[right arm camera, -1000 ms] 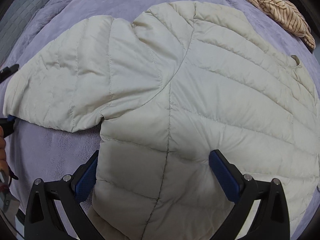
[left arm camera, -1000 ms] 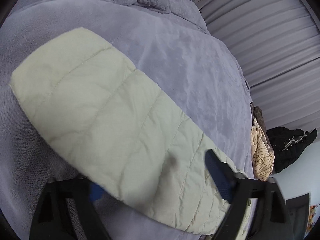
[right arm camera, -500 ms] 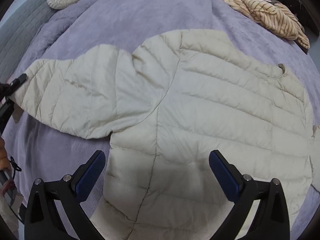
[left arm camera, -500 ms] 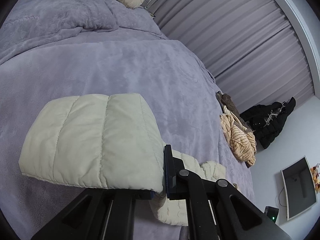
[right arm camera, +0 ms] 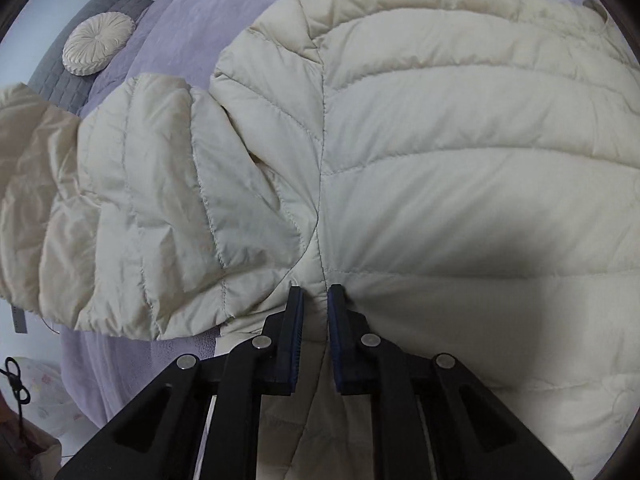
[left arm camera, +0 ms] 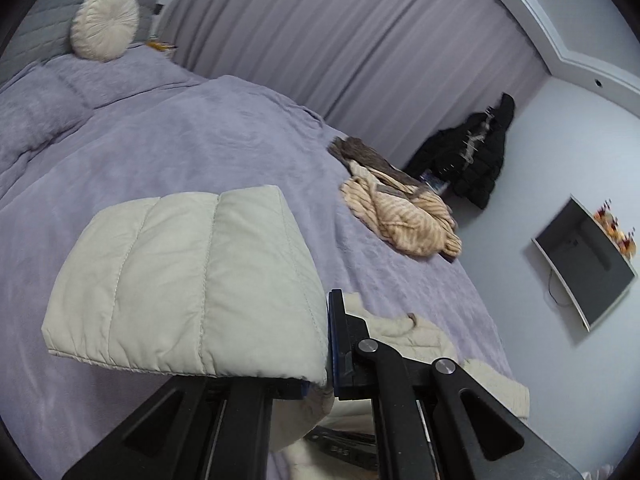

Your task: Fold large clothes

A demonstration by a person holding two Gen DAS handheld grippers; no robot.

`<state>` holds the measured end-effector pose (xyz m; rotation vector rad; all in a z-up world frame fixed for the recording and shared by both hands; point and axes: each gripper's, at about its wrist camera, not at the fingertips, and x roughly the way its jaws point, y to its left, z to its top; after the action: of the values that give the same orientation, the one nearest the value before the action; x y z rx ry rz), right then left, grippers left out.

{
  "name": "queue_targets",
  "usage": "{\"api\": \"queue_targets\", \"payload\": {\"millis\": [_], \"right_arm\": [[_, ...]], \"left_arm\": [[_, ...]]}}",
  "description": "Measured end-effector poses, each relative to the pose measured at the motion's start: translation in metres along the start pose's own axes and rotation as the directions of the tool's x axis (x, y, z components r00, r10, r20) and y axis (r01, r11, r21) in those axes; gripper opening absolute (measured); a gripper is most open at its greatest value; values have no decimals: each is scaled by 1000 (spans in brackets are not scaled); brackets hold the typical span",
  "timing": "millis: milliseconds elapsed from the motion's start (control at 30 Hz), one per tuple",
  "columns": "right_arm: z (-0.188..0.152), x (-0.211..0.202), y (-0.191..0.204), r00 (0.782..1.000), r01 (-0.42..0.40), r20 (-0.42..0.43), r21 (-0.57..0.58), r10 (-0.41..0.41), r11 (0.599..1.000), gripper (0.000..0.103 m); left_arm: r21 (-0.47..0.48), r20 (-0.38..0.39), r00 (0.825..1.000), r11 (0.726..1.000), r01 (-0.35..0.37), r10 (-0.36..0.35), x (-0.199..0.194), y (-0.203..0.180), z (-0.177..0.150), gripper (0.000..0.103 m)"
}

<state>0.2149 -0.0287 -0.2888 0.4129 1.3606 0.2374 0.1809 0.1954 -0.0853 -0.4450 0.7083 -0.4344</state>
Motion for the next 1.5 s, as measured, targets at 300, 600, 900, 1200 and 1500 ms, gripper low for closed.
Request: {"api": "queue_targets", "payload": {"millis": [300,600,900,1200,1500], "right_arm": [[-12,-54,-60,985,-156,84,103,148,982,12],[-72,-144,-211,971,7,225,311,-81,950,12],[-74,-177,-231,968,-23,244,321,-59,947,53],[-45,-209,-153,940,148,299,72,-163,986,74],[-17,-114,2,828,549,367,-387,-423,741,85]], "left_arm": [[259,-252,968,962,92,-24,100,-156,-52,8],[530,-414,877,848,14,244,203,-206,-170,8],[643,-340,884,765,-31,322,182,-209,-185,102],[412,-239,854,845,-342,462,96,-104,-128,102],[307,-325,690,763,-570,646,113,-10,-149,102]]}}
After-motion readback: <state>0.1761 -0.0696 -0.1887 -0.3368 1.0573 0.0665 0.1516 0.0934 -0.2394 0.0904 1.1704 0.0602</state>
